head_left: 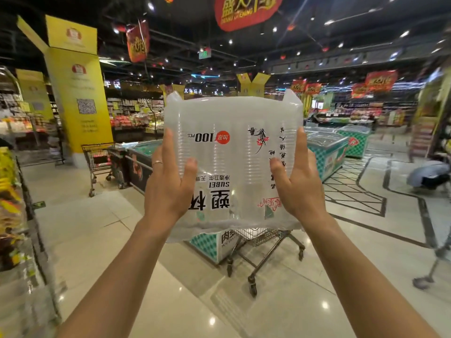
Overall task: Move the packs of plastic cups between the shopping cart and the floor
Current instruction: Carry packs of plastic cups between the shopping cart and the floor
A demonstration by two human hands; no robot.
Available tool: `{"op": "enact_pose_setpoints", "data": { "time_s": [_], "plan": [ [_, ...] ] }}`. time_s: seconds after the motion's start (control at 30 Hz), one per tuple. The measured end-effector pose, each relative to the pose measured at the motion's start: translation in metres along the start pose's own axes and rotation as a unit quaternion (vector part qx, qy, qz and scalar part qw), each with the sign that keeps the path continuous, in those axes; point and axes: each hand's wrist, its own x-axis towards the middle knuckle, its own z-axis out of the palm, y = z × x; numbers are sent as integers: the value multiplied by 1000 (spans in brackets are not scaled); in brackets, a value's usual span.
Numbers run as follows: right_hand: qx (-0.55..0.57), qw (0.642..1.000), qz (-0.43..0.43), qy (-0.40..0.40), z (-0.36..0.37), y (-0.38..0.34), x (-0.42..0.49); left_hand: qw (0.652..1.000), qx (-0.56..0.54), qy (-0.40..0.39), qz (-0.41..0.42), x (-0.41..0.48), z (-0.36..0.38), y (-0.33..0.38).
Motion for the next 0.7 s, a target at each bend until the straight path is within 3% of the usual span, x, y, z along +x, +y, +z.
{"op": "enact_pose_setpoints", "data": {
  "time_s": [0.23, 0.7],
  "plan": [
    [-18, 999, 24, 16, -20, 75, 33, 999, -15, -34, 15, 17, 84, 38],
    [-39, 998, 28, 33, -62, 242, 132, 999, -41, -27, 24, 58, 273, 117]
  ]
}}
